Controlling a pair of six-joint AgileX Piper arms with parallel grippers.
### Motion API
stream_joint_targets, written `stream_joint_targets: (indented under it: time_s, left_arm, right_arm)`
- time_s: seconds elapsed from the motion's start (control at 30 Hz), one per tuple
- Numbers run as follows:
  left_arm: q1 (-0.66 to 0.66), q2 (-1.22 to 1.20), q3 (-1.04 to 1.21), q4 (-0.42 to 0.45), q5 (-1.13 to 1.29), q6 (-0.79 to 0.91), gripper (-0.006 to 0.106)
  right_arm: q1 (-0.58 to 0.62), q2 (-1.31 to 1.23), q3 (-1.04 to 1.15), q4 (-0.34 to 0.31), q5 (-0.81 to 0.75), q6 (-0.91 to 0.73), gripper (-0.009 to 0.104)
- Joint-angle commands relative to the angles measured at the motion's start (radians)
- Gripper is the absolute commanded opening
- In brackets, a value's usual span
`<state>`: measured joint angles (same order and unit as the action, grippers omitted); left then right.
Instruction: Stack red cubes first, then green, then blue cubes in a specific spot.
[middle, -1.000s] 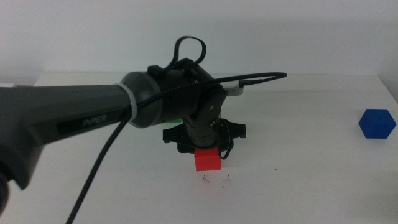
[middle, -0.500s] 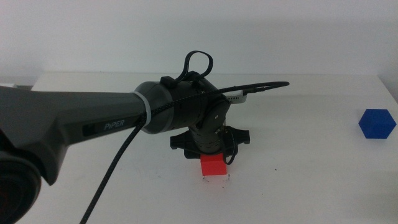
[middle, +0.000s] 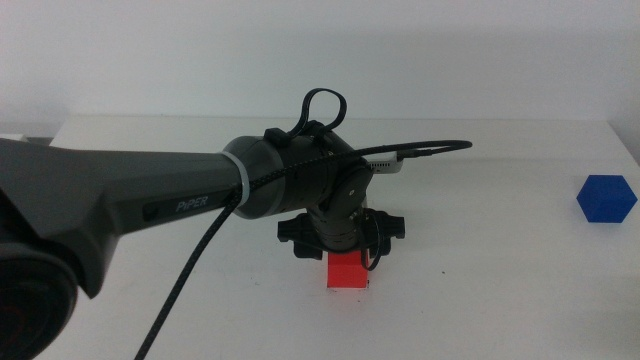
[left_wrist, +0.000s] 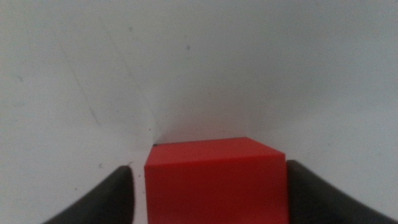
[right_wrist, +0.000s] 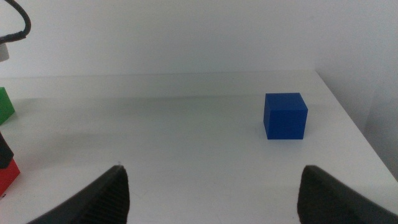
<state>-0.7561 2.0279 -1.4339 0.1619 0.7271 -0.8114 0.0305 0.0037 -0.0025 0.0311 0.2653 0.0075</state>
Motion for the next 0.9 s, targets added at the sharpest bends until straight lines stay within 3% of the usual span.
stream_joint_targets:
  time_s: [0.0,0.1,0.23,0.53,0.67,0.87]
  left_arm:
    - [-0.002,-0.028,-0.006,-0.007,-0.006,0.012,0.083]
    - [-0.002,-0.094,-0.006,0.027,0.007,0.014,0.092]
    - [0.032,-0.202,-0.017,0.117,0.049,0.063,0.094]
    - [0.303,-0.08,-0.275,-0.011,0.131,0.354,0.094]
    - [0.358,0.023,-0.364,-0.11,0.135,0.426,0.094]
    - [0.364,0.156,-0.435,-0.124,0.128,0.426,0.094]
  right_arm:
    - [-0.002,-0.004,0.002,-0.003,-0.003,-0.007,0.093]
    - [-0.002,-0.004,0.002,-0.003,-0.003,-0.007,0.093]
    - [-0.002,-0.004,0.002,-0.003,-0.003,-0.007,0.093]
    - [-0.002,-0.004,0.002,-0.003,-0.003,-0.007,0.093]
    - [-0.002,-0.004,0.002,-0.003,-0.003,-0.007,0.093]
    - [-0.002,-0.004,0.002,-0.003,-0.003,-0.007,0.093]
